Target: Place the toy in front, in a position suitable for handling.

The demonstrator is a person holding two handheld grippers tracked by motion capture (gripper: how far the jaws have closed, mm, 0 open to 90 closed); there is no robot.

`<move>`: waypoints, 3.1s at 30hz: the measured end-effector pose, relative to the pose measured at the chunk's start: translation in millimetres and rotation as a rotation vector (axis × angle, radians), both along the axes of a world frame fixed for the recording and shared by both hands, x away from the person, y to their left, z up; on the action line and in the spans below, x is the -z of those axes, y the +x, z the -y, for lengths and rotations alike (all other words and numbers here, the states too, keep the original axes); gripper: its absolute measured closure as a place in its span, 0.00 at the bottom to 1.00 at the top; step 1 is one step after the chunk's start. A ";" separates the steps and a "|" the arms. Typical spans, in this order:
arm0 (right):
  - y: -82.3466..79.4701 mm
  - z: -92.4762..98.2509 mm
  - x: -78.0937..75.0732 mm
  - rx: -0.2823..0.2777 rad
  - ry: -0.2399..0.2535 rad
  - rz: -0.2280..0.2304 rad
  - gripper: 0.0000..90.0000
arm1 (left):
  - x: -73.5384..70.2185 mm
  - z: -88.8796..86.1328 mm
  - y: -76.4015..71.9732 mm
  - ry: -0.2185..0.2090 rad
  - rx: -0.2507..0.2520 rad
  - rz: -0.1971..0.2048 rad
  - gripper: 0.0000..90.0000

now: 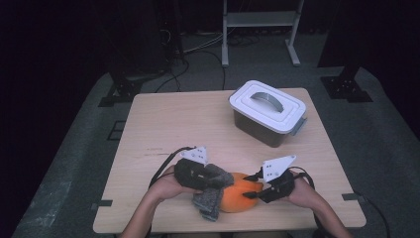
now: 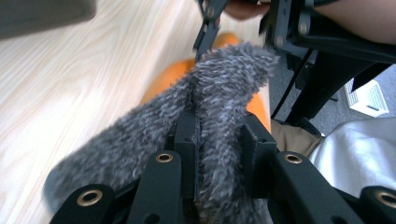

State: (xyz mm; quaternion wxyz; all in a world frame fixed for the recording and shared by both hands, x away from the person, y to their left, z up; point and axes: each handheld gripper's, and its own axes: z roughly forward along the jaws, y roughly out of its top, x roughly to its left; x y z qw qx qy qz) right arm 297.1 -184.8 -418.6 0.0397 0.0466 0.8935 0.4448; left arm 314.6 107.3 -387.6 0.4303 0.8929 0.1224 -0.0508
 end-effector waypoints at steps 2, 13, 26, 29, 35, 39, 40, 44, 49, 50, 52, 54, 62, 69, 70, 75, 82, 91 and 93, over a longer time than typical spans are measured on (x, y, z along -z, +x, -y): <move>4.5 7.2 1.4 0.014 0.014 -0.025 0.55 | 1.8 -3.5 -1.1 0.005 -0.007 0.001 0.80; -4.7 -4.6 -18.7 0.062 -0.045 0.000 0.40 | 1.5 3.3 0.8 -0.019 -0.003 -0.014 0.80; -10.6 -24.5 -17.3 0.042 -0.074 0.029 0.51 | 1.7 7.9 3.8 -0.049 0.001 -0.020 0.80; -6.2 -14.4 -16.1 0.036 -0.078 0.019 0.56 | 7.3 4.0 4.8 -0.057 -0.013 -0.039 0.80; 0.1 1.8 -16.0 0.049 -0.071 -0.016 0.56 | 13.8 2.8 5.8 -0.059 -0.019 -0.053 0.79; 1.5 3.9 -17.0 0.058 -0.067 -0.039 0.51 | 13.6 8.4 5.5 -0.086 -0.006 -0.049 0.79; 0.6 1.4 -19.4 0.062 -0.071 -0.035 0.44 | 13.2 11.5 6.2 -0.085 -0.005 -0.049 0.80; -3.7 -5.8 -26.3 0.078 -0.084 -0.042 0.35 | 10.9 15.1 8.1 -0.096 -0.003 -0.056 0.80; -8.7 -15.5 -28.9 0.093 -0.102 -0.023 0.31 | 9.4 20.6 6.2 -0.093 0.007 -0.054 0.80; -8.8 -17.0 -27.4 0.102 -0.109 -0.017 0.32 | 9.5 20.5 6.2 -0.087 0.004 -0.053 0.80; -8.8 -20.6 -23.7 0.126 -0.114 -0.022 0.36 | 11.1 19.1 6.9 -0.079 0.001 -0.054 0.80; -11.3 -25.2 -20.9 0.128 -0.129 -0.003 0.46 | 12.0 18.3 6.8 -0.077 -0.003 -0.057 0.80; 2.1 -31.2 -20.8 0.050 -0.026 0.038 0.72 | 4.6 2.0 10.7 -0.074 -0.042 -0.038 0.80; 28.7 -52.9 -23.3 -0.024 0.121 -0.034 0.71 | -25.1 -28.2 14.1 -0.118 -0.102 0.010 0.80; 31.5 -57.2 -22.2 -0.041 0.148 -0.047 0.71 | -30.7 -30.7 13.0 -0.125 -0.103 0.020 0.80; 33.9 -65.3 -11.2 -0.092 0.135 -0.061 0.69 | -24.9 -26.8 12.3 -0.083 -0.084 0.012 0.80; 24.5 -42.6 -6.3 -0.120 0.086 0.001 0.69 | -17.0 -19.0 12.3 -0.113 -0.073 -0.002 0.80; 38.2 -5.3 0.6 -0.041 0.129 -0.048 0.65 | -17.1 -4.1 12.6 -0.108 -0.052 0.005 0.80; 38.6 -5.3 -0.6 -0.014 0.131 -0.068 0.57 | -17.3 -0.6 13.0 -0.093 -0.061 0.019 0.80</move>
